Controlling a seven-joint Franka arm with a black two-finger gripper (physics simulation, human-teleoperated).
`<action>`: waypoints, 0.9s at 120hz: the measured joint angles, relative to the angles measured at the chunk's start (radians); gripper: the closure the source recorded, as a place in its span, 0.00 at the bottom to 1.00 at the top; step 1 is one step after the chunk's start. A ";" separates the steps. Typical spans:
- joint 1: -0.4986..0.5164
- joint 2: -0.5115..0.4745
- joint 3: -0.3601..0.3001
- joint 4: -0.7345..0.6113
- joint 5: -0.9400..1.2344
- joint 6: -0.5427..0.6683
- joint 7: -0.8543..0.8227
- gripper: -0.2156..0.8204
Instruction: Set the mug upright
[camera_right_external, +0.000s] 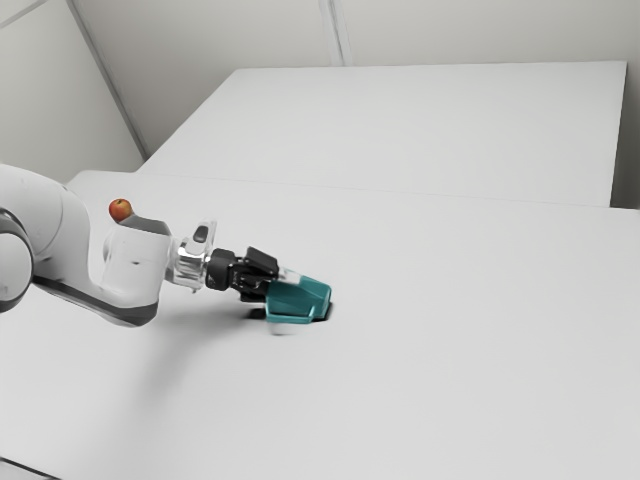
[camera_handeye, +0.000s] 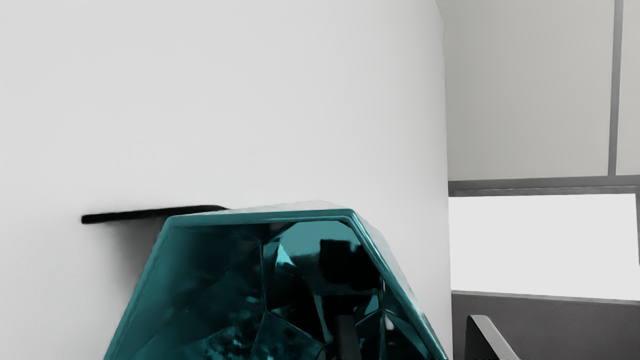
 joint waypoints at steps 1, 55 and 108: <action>0.000 0.000 0.000 0.000 0.000 0.000 0.000 0.73; 0.001 -0.023 -0.031 0.009 0.001 0.008 -0.020 0.95; 0.001 -0.103 -0.105 0.330 0.810 0.052 -0.227 0.96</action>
